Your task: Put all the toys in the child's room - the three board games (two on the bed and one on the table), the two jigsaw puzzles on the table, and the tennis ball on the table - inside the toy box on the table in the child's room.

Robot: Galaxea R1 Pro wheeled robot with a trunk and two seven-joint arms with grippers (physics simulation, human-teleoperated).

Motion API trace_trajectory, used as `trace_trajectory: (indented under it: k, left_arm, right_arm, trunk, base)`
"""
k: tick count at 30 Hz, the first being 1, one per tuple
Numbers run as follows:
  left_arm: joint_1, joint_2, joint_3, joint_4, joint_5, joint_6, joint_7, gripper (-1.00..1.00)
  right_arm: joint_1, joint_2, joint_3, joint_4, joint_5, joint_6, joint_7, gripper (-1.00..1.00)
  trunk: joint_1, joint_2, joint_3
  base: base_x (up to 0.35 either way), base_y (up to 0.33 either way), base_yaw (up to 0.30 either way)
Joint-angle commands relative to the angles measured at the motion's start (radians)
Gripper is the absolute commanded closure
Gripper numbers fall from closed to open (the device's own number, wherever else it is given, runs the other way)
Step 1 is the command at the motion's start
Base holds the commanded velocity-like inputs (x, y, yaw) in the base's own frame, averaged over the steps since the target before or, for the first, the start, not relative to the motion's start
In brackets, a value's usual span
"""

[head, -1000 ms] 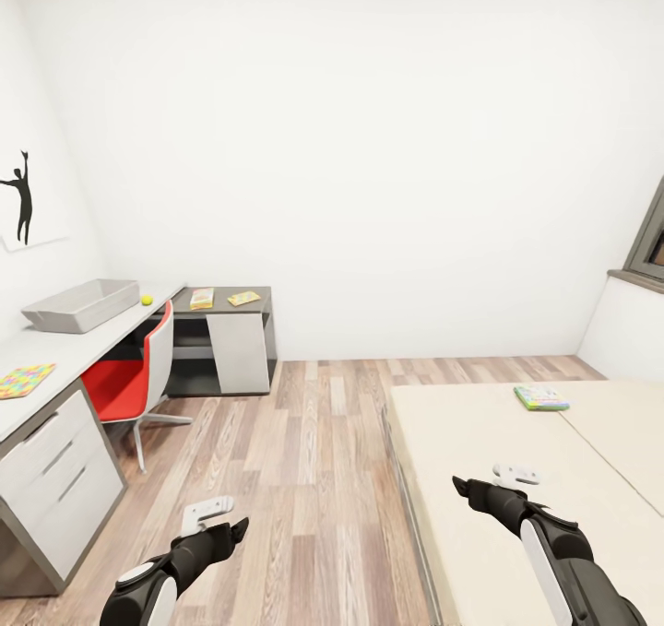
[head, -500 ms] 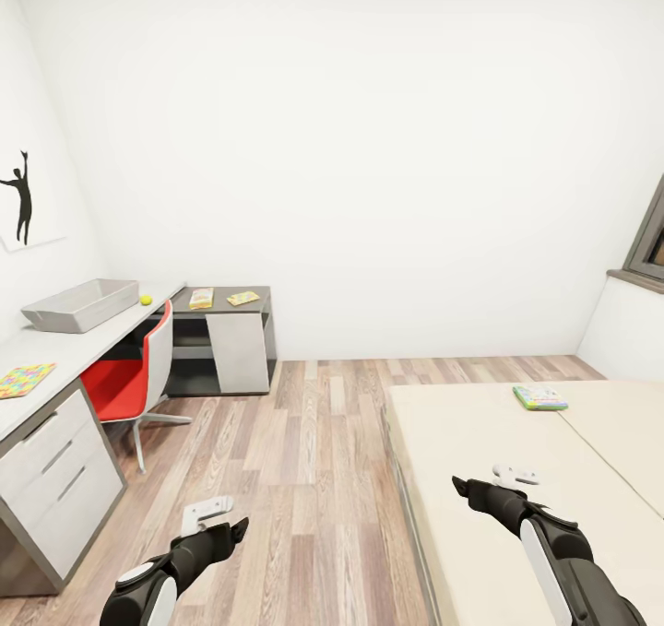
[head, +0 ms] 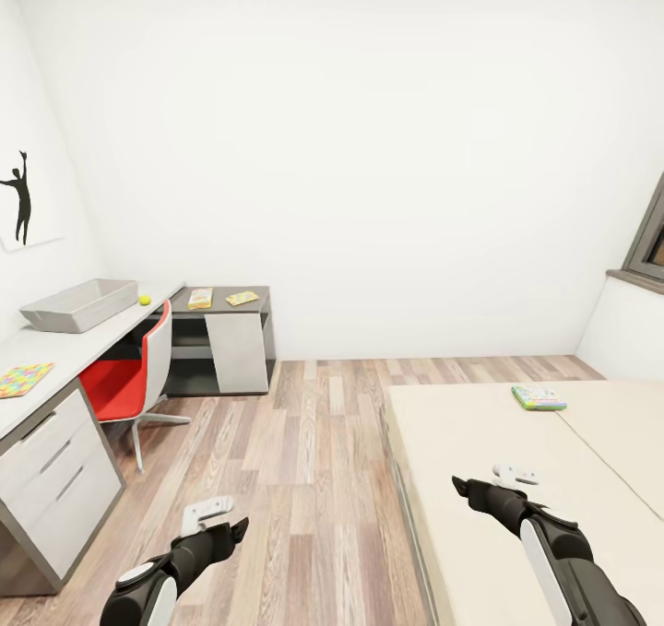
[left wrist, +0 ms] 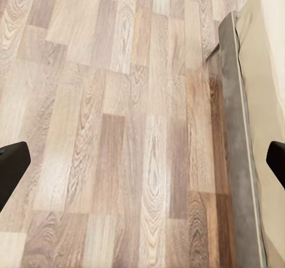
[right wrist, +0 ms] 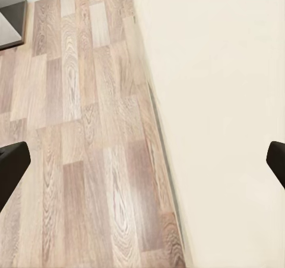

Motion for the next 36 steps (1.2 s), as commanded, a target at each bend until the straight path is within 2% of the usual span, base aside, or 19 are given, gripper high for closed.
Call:
trace_trajectory:
  k: [1, 9, 36]
  left_arm:
    - [-0.001, -0.001, 0.003, -0.001, 0.005, 0.007, -0.004, -1.00]
    - [-0.001, -0.001, 0.003, -0.001, 0.005, 0.007, -0.004, -1.00]
    - [-0.001, -0.001, 0.003, -0.001, 0.005, 0.006, -0.004, -1.00]
  right_arm:
    - [-0.001, 0.000, -0.002, -0.001, -0.003, 0.005, 0.003, -1.00]
    - [-0.001, 0.000, -0.002, -0.001, -0.003, 0.005, 0.003, -1.00]
    - [-0.001, 0.000, -0.002, -0.001, -0.003, 0.005, 0.003, -1.00]
  trunk:
    - [0.001, -0.001, -0.001]
    - [0.001, -0.001, -0.001]
    - [0.001, -0.001, -0.001]
  base:
    - [0.000, -0.063, 0.000]
    - [0.000, -0.219, 0.000]
    - [0.000, -0.301, 0.000]
